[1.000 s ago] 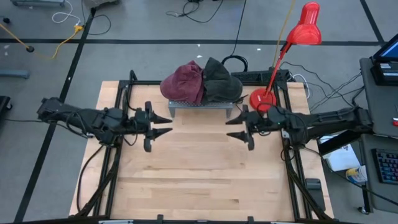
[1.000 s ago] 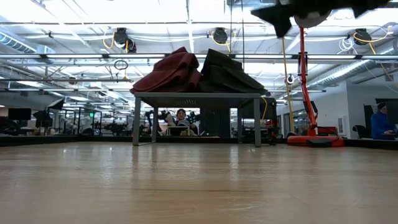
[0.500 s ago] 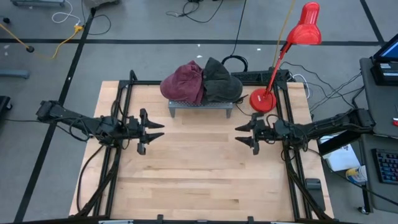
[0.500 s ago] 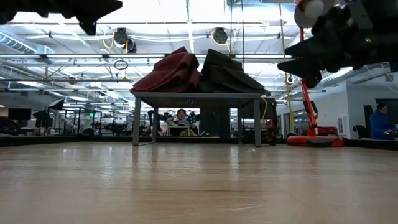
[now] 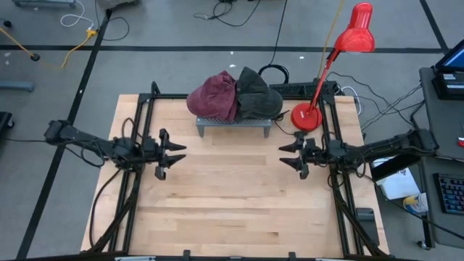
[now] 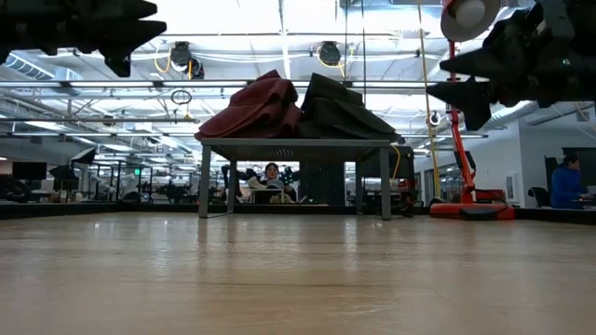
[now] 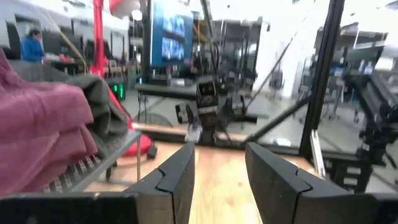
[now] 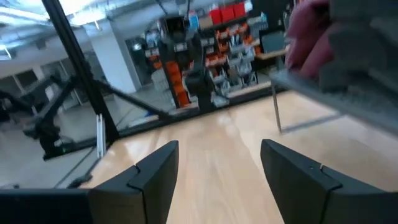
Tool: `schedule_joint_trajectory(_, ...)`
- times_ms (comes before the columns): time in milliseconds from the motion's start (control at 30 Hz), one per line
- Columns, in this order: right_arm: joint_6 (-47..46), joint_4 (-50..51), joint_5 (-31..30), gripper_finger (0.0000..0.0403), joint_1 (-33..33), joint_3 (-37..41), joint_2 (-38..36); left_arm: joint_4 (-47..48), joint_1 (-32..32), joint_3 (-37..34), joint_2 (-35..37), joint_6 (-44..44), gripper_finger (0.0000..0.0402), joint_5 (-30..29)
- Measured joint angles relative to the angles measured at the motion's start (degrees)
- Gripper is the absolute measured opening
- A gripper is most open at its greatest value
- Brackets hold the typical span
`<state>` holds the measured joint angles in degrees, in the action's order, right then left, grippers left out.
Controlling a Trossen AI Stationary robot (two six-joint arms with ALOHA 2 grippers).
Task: Pick & Place hat
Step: Return to Home Position
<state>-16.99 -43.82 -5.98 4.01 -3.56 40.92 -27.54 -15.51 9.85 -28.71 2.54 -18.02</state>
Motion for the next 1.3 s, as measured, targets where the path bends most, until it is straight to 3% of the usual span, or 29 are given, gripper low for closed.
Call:
schedule_joint_trajectory(500, -0.33, 14.67, 0.04, 0.0224, -3.67, 0.19, -13.71, -2.67, 0.0, -8.28, 12.74, -2.07, 0.0147, 1.51)
schedule_joint_trajectory(767, -0.13, 21.82, 0.13, 0.0224, -3.67, 0.21, -19.81, 1.14, 0.0, -8.34, 16.69, -2.13, 0.0147, 1.57)
schedule_joint_trajectory(1100, -0.61, 33.62, 0.03, 0.0224, -3.69, 0.25, -30.25, 12.44, 0.26, -8.34, 28.56, -1.14, 0.0147, 1.99)
schedule_joint_trajectory(1300, -0.79, 40.62, -1.8, 0.0224, -3.73, 0.25, -37.1, 13.0, 0.26, -8.34, 28.46, -0.93, 0.0147, 1.99)
